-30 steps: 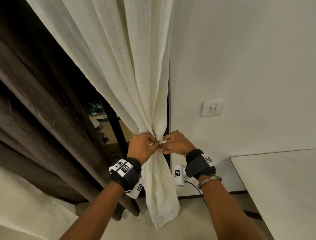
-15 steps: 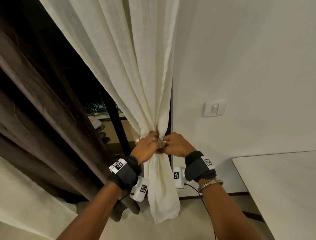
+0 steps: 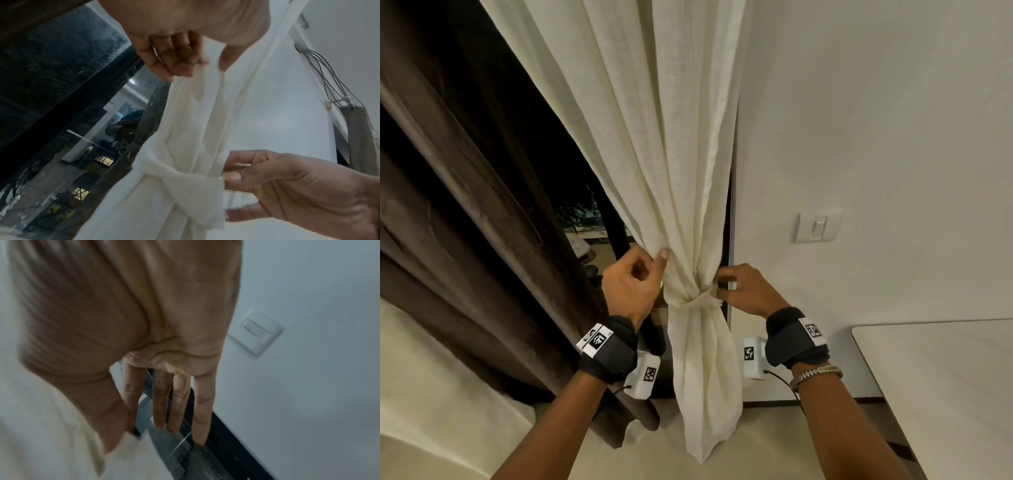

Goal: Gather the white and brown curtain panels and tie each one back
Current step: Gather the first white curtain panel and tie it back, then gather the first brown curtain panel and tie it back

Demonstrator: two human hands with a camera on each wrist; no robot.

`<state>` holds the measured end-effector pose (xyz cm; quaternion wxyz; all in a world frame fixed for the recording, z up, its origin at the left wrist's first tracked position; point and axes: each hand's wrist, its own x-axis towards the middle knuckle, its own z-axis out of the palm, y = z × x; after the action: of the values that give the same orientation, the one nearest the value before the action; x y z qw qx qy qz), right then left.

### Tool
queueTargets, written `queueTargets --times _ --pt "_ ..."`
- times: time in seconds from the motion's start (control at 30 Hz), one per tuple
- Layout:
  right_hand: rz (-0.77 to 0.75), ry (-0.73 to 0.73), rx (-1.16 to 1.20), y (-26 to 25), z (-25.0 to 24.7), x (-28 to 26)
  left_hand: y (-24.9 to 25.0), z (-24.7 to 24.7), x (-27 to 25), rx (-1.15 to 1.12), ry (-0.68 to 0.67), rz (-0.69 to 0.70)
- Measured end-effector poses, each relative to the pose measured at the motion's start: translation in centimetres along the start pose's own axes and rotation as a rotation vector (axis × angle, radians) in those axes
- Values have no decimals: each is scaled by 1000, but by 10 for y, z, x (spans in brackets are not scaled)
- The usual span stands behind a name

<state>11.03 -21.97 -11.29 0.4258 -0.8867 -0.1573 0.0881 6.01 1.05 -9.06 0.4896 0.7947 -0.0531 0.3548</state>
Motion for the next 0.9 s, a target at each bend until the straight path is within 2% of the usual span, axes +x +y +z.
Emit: queueTargets --times 0.1,0.2,0.3,0.4,0.47,0.57,0.67,0.77,0.83,0.9 --pt "-103 51 278 -28 -17 -2 -4 -6 8 -164 114 -81" --pt "-187 170 465 -67 -24 1 4 -10 22 -283 65 -150" --pt "-230 283 541 -97 -25 10 19 -15 36 -255 6 -110" --pt "-238 516 555 -100 -33 18 19 -24 47 -154 167 -140" --pt "-193 738 454 -93 -39 21 13 -36 50 -112 233 -210" --pt "-176 1004 310 -97 -27 19 6 -46 44 -121 80 -261" --pt "-377 1265 287 -127 12 12 6 -52 30 -91 -57 -207" --pt "-594 1232 267 -159 56 -6 4 -62 19 -103 -102 -168" --pt "-667 1103 245 -177 93 -9 -6 -83 12 -133 -74 -141" --pt "-662 937 264 -189 124 -6 -14 -103 3 -155 -13 -151"
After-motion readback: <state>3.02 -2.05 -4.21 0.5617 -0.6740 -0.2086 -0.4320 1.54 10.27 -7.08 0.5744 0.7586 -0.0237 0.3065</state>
